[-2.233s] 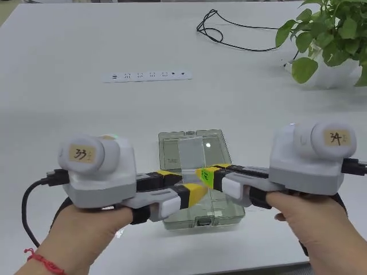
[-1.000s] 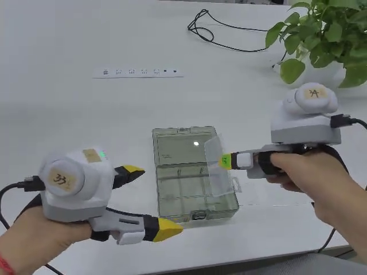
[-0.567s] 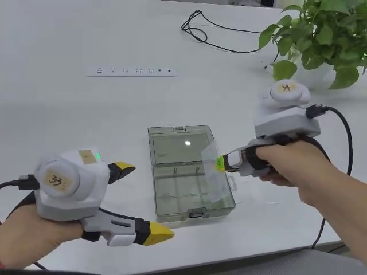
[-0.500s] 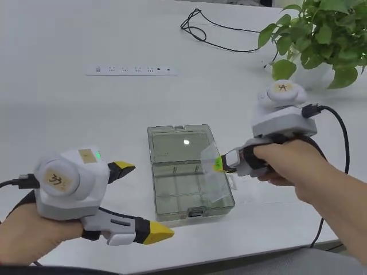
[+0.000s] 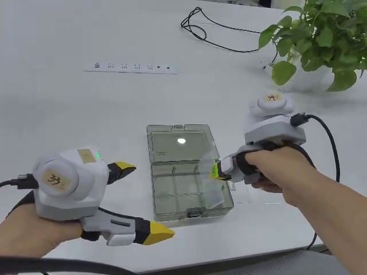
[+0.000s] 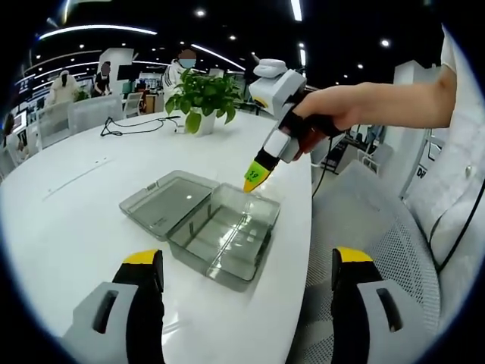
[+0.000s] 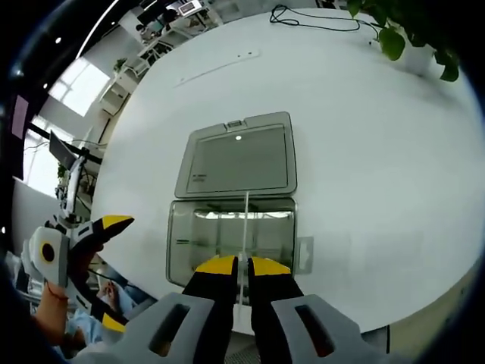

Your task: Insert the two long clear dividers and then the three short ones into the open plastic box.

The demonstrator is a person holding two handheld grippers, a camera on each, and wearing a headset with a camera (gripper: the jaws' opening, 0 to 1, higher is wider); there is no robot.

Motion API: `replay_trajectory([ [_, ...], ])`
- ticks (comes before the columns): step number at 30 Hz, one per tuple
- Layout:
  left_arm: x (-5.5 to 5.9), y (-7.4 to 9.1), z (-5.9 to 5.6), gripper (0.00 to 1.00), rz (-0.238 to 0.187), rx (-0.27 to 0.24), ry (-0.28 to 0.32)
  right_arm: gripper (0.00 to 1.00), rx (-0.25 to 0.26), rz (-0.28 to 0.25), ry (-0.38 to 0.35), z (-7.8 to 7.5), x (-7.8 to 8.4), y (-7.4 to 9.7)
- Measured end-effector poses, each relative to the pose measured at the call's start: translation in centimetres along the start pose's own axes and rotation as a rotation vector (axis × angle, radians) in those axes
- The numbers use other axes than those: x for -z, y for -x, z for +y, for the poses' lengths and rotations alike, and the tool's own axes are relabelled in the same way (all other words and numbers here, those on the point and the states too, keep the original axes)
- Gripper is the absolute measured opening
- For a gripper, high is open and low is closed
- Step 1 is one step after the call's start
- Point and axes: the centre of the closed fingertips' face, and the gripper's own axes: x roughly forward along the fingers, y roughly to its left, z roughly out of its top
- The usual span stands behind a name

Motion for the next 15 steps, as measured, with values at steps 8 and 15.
replay_trajectory([
  [8, 0.1, -0.1, 0.0, 0.92, 0.002, 0.012, 0.008, 0.07, 0.011, 0.007, 0.004, -0.2, 0.0, -0.8],
  [15, 0.0, 0.0, 0.4, 0.97, -0.007, -0.009, 0.018, 0.07, 0.017, 0.006, 0.006, -0.2, 0.2, -1.1],
])
